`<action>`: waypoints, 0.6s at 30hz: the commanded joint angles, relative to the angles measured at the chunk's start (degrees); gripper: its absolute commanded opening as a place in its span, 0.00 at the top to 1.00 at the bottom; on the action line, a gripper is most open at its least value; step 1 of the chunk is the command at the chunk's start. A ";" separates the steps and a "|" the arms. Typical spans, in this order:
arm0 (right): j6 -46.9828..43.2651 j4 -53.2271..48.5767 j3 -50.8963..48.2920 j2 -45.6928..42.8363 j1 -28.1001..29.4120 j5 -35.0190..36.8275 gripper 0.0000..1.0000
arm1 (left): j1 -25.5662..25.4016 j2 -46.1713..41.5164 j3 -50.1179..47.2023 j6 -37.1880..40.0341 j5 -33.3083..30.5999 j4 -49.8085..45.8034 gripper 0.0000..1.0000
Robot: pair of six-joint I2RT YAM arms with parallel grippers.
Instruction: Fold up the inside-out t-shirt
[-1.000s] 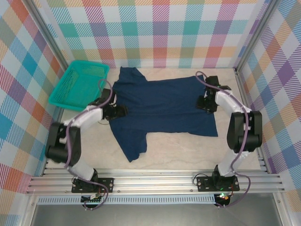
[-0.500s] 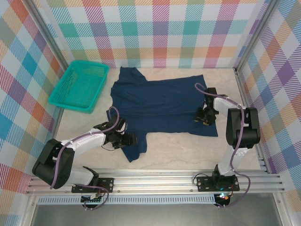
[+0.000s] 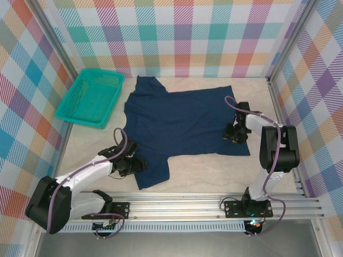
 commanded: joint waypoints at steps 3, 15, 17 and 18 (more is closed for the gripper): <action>0.81 -4.57 -3.38 -0.59 0.44 -0.61 0.51 | -0.46 -1.64 3.20 0.08 -3.59 -5.66 0.32; 0.98 -1.74 -2.54 -9.78 5.25 -2.15 0.49 | -8.17 6.96 6.61 0.49 16.14 6.33 0.33; 0.63 -2.45 -1.91 -9.69 5.21 -1.74 0.49 | -8.21 8.86 5.51 0.40 15.30 4.42 0.33; 0.36 -2.90 -1.65 -9.77 5.21 -1.30 0.49 | -8.16 9.12 4.69 0.15 14.91 4.05 0.34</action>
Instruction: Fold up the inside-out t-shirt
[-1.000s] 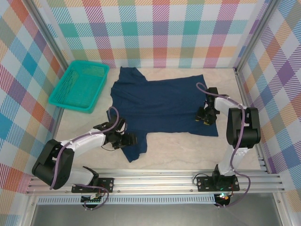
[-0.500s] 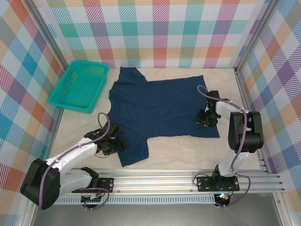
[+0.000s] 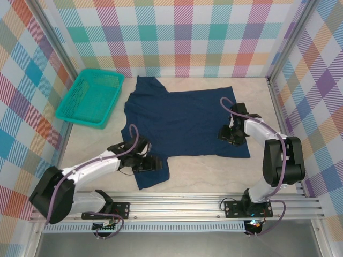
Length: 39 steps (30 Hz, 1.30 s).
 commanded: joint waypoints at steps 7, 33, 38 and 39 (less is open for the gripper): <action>-1.20 -4.81 2.80 -1.47 -0.95 4.13 0.46 | -0.07 -2.82 -4.91 -2.13 -3.31 -8.44 0.34; 4.63 -5.50 -7.37 -1.86 -20.14 4.62 0.48 | 0.09 -10.69 5.32 5.88 -5.61 -7.21 0.32; 5.19 -5.26 -8.88 -2.16 -20.10 4.12 0.51 | 0.80 -10.41 5.68 7.03 -5.17 -7.63 0.32; 5.19 -5.39 -8.76 -2.12 -20.10 4.21 0.51 | 0.90 -10.40 5.70 7.05 -5.07 -7.61 0.32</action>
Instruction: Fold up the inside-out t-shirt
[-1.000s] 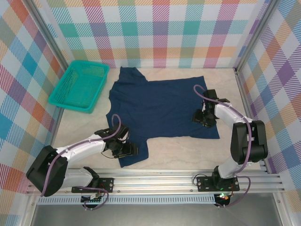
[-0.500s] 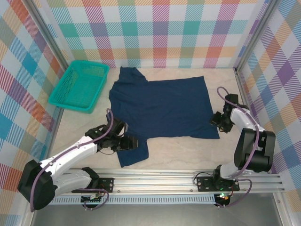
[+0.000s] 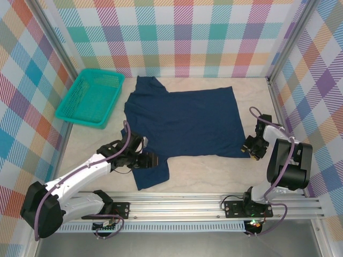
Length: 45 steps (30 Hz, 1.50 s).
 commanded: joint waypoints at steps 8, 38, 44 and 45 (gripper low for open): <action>0.55 1.28 0.07 2.26 -0.13 -2.97 0.69 | 1.12 -0.05 1.78 1.82 -0.43 -0.83 0.32; -0.41 3.02 -0.87 -2.83 1.34 -5.96 0.93 | -10.62 4.02 -8.73 -16.68 -2.73 -6.74 0.55; -0.41 3.00 -1.24 -3.36 1.35 -5.72 0.93 | -10.57 6.94 -9.20 -15.41 -2.50 -5.15 0.68; -0.45 2.94 -1.25 -3.44 1.30 -5.71 0.93 | -10.60 6.50 -9.20 -15.35 -2.80 -5.49 0.71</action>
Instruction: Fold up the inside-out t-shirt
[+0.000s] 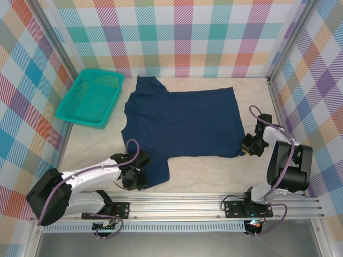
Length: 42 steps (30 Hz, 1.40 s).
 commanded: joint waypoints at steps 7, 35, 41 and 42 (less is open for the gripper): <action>-0.85 -0.45 -0.94 -2.78 0.59 -0.94 0.94 | -0.66 -4.35 1.93 0.83 -2.57 -2.25 0.92; -1.84 0.60 21.86 11.40 0.70 -2.43 0.89 | 31.08 5.55 32.36 18.44 1.35 4.98 1.00; -2.10 0.11 26.83 15.73 1.86 -2.77 0.88 | 34.01 12.42 38.46 19.95 1.74 6.61 1.00; -2.06 0.16 27.52 16.49 2.05 -2.92 0.88 | 34.34 13.52 39.66 20.44 2.06 6.46 1.00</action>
